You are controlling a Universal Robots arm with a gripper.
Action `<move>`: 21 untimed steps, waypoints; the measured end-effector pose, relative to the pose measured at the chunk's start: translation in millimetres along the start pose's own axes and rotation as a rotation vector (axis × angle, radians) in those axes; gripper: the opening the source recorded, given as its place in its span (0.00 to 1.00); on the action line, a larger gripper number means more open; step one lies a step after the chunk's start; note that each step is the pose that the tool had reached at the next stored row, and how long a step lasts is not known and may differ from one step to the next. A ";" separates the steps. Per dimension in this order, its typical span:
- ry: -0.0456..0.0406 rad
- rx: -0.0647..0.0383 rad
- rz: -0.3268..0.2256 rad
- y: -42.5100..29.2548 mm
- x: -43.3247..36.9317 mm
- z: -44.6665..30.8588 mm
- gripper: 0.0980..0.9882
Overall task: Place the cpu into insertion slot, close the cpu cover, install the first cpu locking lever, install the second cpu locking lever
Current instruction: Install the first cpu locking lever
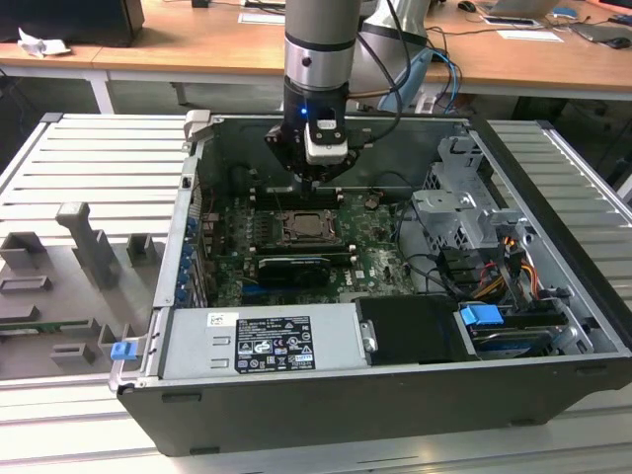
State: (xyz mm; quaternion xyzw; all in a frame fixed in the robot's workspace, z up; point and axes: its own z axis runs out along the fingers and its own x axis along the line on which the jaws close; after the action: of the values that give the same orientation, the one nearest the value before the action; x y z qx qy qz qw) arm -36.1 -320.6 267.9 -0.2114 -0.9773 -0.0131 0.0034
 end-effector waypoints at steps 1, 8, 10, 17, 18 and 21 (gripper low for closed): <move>0.0005 0.000 -0.022 0.0 0.0 0.1 0.01; 0.0039 0.002 -0.163 0.0 0.0 1.0 0.01; 0.0050 0.002 -0.205 0.0 0.0 1.3 0.01; 0.0074 0.003 -0.307 -0.5 0.9 2.2 0.01; 0.0074 0.003 -0.309 -1.2 2.6 2.3 0.01; 0.0074 0.003 -0.314 -6.3 13.7 2.6 0.01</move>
State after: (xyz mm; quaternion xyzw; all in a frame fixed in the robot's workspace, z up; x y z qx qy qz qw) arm -51.2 -320.6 265.3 -0.0561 -0.9983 -0.0127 0.0052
